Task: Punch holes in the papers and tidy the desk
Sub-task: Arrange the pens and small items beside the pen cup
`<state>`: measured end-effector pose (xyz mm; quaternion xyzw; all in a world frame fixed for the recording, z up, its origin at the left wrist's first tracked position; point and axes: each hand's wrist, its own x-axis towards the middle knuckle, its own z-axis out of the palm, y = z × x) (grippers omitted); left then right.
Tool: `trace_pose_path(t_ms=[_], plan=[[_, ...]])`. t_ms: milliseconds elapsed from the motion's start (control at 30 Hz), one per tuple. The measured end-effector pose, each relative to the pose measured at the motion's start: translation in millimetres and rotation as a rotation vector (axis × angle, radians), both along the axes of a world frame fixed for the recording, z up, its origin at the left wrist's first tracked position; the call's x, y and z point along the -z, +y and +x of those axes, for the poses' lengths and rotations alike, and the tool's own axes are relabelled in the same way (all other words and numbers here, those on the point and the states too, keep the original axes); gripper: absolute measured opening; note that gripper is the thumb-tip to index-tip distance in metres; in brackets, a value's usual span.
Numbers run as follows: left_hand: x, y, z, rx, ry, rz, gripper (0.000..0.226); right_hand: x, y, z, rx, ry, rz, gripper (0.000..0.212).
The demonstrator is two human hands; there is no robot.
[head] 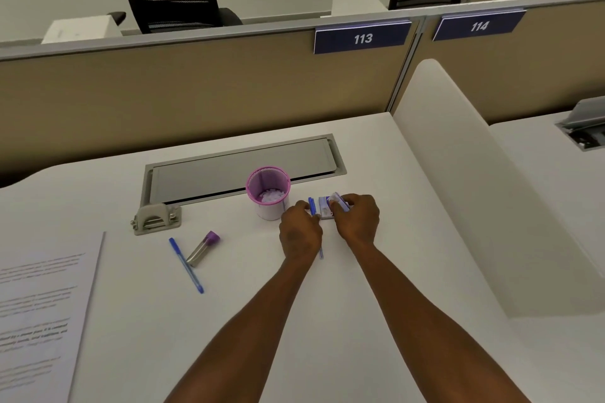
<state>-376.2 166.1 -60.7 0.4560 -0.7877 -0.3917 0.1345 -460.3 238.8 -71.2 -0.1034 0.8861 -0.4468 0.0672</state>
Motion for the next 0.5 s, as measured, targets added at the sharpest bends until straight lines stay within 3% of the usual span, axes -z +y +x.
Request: trace_pose_path(t_ms=[133, 233, 367, 500], plan=[[5.9, 5.4, 4.4, -0.025, 0.084, 0.016, 0.033, 1.9, 5.6, -6.5, 0.067, 0.011, 0.144, 0.037], [9.6, 8.3, 10.4, 0.037, 0.136, -0.006, 0.036, 2.8, 9.9, -11.0, 0.069, 0.000, 0.138, 0.047], [9.6, 4.4, 9.2, 0.085, 0.171, -0.023, 0.037, 5.5, 10.8, -11.0, -0.023, 0.030, 0.113, 0.023], [8.4, 1.5, 2.6, 0.072, 0.177, -0.003, 0.036, 4.9, 9.1, -8.2, -0.070, 0.031, 0.116, 0.021]])
